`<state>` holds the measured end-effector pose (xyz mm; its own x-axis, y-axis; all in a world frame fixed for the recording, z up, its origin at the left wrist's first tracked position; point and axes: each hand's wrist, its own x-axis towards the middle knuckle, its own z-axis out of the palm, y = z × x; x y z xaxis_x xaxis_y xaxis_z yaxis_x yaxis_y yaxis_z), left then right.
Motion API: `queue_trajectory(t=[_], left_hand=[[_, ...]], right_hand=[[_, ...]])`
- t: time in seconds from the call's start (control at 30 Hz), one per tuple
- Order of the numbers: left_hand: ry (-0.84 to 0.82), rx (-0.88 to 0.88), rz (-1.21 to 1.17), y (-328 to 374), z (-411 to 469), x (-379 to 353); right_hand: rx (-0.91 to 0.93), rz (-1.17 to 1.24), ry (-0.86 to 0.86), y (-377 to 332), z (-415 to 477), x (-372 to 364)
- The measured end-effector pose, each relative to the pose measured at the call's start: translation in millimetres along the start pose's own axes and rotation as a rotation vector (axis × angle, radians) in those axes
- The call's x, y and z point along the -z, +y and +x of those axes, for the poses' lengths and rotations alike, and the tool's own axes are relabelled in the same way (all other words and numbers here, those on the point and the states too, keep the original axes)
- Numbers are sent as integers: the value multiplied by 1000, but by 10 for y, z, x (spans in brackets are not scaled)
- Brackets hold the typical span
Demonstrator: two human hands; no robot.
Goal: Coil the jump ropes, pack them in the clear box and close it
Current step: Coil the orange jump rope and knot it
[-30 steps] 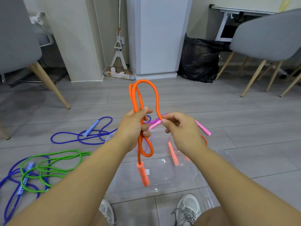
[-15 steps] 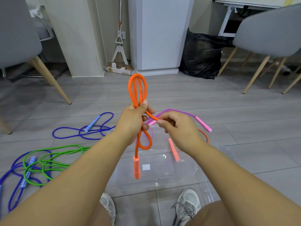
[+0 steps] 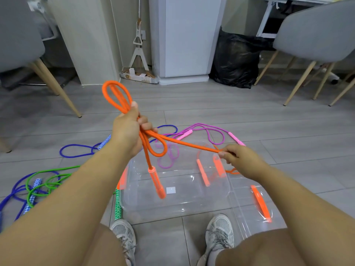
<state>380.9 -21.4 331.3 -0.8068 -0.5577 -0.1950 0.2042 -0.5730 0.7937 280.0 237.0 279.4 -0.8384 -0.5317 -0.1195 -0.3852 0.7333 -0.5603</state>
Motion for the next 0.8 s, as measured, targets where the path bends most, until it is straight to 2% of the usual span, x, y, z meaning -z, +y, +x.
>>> queue_trajectory(t=[0.17,0.27,0.4,0.57,0.67,0.8], left_hand=[[44,11,110,-10,40,49],[61,-22,321,-100,22,12],[28,-8,584,-192,-26,-39],[-114,115,761,-212,-120,-62],[-236,113,805,-252,-161,-73],[-303,99,885,-307,-131,-75]], right_hand=[[9,-1,48,-36,-3,15],[127,-17,43,-283,-21,-6],[274,107,-5,-672,-103,-34],[250,283,36,-895,-85,-46],[242,371,48,-997,-54,-43],[270,407,53,-1122,9,-96]])
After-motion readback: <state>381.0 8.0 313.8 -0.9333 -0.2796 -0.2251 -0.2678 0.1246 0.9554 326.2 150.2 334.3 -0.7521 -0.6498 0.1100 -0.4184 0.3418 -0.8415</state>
